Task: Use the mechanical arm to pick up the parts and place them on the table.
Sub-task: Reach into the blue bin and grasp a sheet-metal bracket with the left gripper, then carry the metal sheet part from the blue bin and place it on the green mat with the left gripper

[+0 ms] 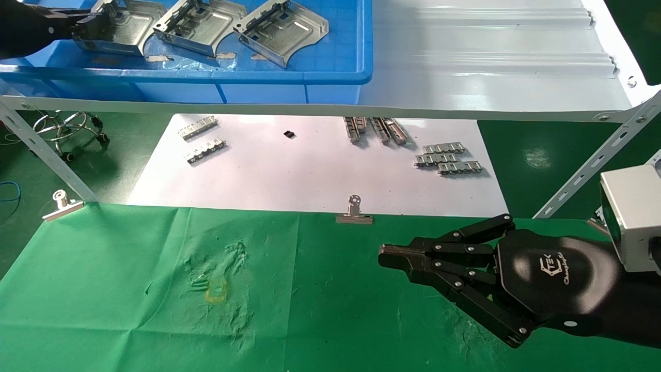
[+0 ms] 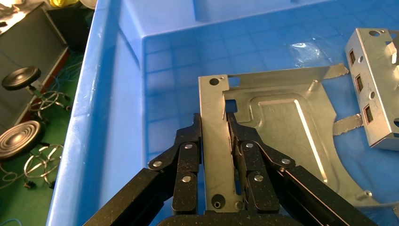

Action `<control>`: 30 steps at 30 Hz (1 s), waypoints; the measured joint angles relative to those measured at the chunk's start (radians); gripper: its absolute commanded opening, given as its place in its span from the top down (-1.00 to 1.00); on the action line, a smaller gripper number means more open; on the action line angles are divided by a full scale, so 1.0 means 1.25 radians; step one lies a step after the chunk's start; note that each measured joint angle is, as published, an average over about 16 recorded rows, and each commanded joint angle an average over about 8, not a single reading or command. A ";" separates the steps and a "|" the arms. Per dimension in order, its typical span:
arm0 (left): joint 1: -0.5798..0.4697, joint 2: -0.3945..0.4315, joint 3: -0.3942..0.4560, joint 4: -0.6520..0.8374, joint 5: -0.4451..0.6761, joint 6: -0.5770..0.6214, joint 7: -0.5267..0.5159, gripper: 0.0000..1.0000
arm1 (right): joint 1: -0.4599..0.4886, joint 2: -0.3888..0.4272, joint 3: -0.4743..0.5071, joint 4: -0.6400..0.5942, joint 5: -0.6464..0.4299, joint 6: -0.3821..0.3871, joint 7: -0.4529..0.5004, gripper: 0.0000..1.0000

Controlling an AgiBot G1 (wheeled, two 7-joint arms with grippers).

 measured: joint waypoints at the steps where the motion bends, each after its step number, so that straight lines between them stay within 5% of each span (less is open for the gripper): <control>1: 0.000 0.000 -0.001 -0.002 -0.002 -0.002 0.003 1.00 | 0.000 0.000 0.000 0.000 0.000 0.000 0.000 1.00; 14: 0.026 -0.052 -0.057 -0.127 -0.089 0.063 0.085 1.00 | 0.000 0.000 0.000 0.000 0.000 0.000 0.000 1.00; 30: 0.155 -0.191 -0.129 -0.368 -0.276 0.464 0.228 1.00 | 0.000 0.000 0.000 0.000 0.000 0.000 0.000 1.00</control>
